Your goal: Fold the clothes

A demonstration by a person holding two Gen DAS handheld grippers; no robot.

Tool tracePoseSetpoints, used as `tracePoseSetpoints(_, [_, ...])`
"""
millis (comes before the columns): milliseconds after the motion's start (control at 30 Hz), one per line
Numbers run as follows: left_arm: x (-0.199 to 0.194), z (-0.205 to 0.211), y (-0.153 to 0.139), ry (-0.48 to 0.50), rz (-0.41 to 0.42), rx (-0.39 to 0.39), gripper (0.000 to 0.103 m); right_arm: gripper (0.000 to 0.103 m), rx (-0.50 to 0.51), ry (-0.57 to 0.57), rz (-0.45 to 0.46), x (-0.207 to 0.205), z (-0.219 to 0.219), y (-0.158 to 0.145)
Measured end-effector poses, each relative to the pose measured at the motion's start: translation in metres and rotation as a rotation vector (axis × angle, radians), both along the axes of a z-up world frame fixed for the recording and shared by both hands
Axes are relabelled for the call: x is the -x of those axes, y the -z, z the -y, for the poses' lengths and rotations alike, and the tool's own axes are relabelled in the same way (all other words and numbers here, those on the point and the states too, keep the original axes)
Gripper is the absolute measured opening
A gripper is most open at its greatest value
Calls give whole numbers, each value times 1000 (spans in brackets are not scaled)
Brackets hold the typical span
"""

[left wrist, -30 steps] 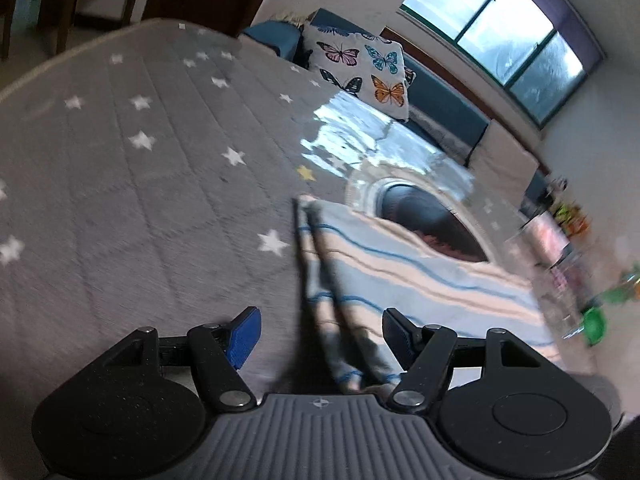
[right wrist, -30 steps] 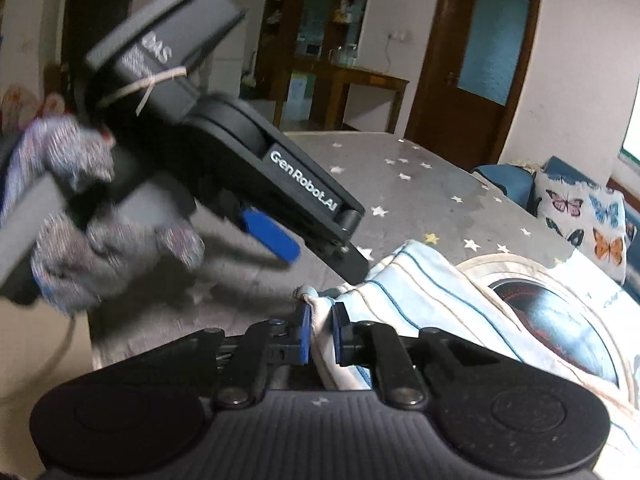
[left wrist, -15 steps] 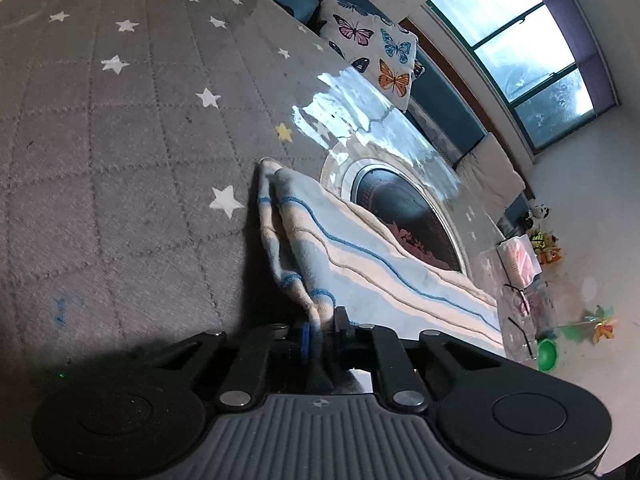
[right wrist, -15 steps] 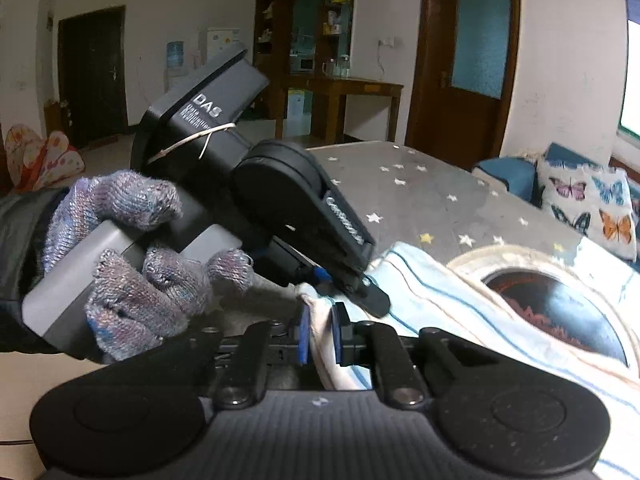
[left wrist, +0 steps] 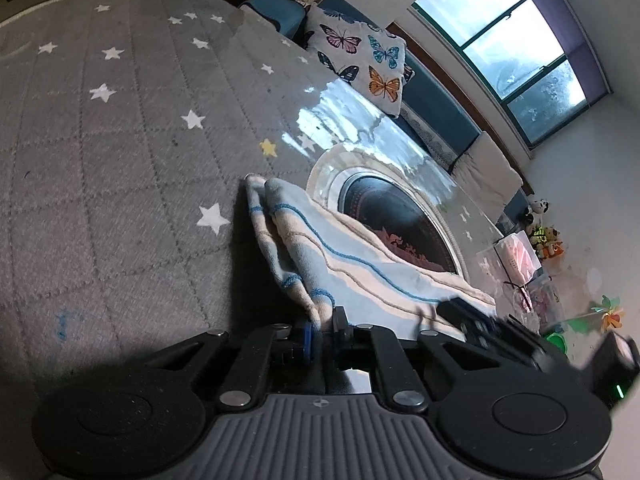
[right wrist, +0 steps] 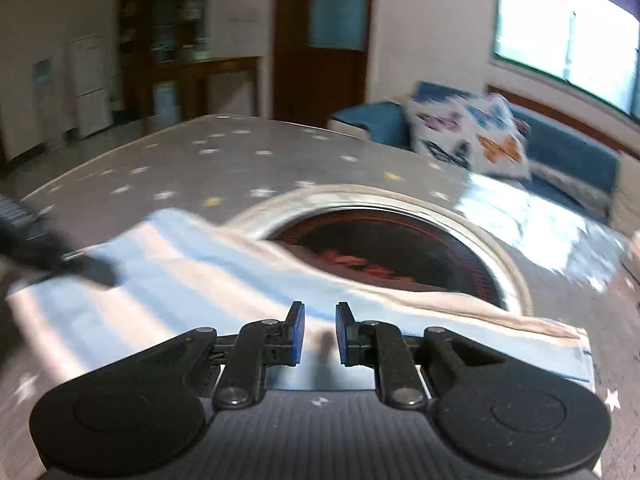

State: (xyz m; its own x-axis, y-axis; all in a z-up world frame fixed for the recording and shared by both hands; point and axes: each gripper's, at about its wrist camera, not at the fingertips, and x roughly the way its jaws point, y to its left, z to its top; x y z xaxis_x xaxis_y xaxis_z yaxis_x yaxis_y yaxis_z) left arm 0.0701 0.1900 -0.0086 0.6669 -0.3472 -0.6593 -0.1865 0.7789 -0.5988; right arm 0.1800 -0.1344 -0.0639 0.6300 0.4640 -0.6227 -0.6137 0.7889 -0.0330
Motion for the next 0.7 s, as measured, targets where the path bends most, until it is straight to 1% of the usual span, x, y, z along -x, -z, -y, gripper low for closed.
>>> tracePoseSetpoints(100, [-1,2,-5,9,13,-7,10,15,2,60,-9,-27,3,11])
tracePoseSetpoints(367, [-3,7,-17,31,44,-19,9,15,28,100,-28,-42,-8,32])
tracePoseSetpoints(533, [-6,10,-24,41,54,-24,9,15,34,91,-38,-37,-7,30])
tracePoseSetpoints(700, [-11,16,-36,54,82,-34,9,17,68,46,-38,-15,0,25])
